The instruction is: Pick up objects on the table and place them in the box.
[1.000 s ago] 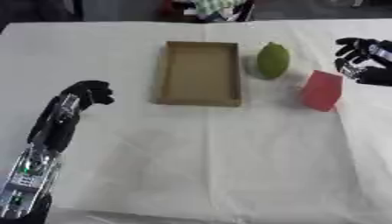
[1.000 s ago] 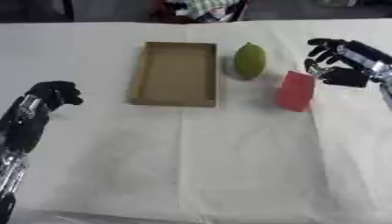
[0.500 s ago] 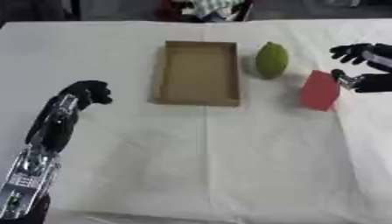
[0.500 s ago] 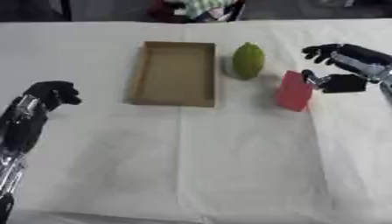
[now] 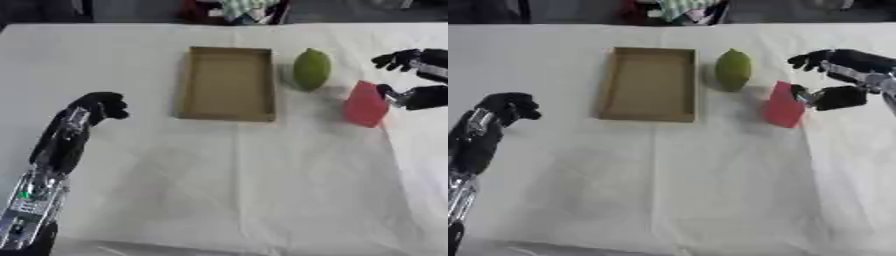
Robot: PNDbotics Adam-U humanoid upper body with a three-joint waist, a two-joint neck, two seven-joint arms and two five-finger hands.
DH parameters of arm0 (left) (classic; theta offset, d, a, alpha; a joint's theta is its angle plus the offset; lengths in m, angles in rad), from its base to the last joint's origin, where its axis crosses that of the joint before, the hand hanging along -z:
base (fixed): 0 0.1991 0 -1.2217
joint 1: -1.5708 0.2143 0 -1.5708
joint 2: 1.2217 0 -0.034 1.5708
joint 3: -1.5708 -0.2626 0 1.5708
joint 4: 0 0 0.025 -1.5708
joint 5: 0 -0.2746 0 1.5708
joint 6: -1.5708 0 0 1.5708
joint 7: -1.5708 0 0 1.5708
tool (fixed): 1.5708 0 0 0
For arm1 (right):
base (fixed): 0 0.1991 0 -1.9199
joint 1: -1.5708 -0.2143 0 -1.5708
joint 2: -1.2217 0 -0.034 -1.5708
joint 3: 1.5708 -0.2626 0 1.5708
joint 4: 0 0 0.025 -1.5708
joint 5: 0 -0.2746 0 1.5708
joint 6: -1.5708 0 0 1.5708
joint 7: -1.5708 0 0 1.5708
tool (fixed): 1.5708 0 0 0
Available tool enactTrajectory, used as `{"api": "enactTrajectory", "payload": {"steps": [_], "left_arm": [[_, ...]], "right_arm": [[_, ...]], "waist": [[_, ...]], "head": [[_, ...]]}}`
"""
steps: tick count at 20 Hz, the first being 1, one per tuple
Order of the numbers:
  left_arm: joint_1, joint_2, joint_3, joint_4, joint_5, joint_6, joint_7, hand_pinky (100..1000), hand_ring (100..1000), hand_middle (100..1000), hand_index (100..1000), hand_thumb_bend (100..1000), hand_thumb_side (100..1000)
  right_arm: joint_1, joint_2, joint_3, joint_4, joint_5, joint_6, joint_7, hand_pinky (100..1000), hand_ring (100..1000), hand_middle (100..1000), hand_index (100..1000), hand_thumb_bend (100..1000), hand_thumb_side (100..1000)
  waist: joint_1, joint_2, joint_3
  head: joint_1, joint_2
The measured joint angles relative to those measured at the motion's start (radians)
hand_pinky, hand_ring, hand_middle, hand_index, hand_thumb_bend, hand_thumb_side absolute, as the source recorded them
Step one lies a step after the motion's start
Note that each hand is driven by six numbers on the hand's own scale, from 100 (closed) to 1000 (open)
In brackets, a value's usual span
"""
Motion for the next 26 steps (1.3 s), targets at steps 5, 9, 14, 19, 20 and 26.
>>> {"api": "enactTrajectory", "payload": {"steps": [5,9,14,19,20,26], "left_arm": [[-0.002,0.0,0.0,0.0,0.0,0.0,0.0,706,624,610,754,100,1000],[-0.002,0.0,0.0,0.0,0.0,0.001,-0.001,706,624,611,754,100,1000],[-0.002,0.0,0.0,0.0,0.0,0.002,-0.002,706,624,610,754,100,1000],[-0.002,0.0,0.0,0.0,0.0,0.002,-0.002,707,624,610,754,100,1000],[-0.002,0.0,0.0,0.0,0.0,0.002,-0.002,707,624,610,754,100,1000],[-0.002,0.0,0.0,0.0,0.0,0.002,-0.002,707,624,610,754,100,1000]], "right_arm": [[0.0,-0.007,0.014,-0.029,0.001,-0.008,0.013,835,878,904,1000,100,682],[0.004,-0.011,0.029,-0.062,0.019,-0.019,0.021,839,893,943,1000,100,579],[0.009,-0.017,0.043,-0.091,0.041,-0.029,0.027,844,916,981,1000,100,627],[0.018,-0.017,0.047,-0.095,0.05,-0.029,0.03,844,918,985,1000,100,684],[0.018,-0.017,0.05,-0.095,0.05,-0.028,0.032,843,918,985,1000,100,693],[0.018,-0.016,0.051,-0.093,0.057,-0.026,0.035,844,917,983,1000,100,717]], "waist": [[-0.001,0.0,0.001],[-0.002,0.0,0.001],[-0.005,0.0,0.001],[-0.006,0.0,0.001],[-0.006,0.0,0.001],[-0.006,0.0,0.002]], "head": [[0.0,0.0],[0.002,0.0],[0.003,0.0],[0.003,0.0],[0.003,0.0],[0.003,0.0]]}}
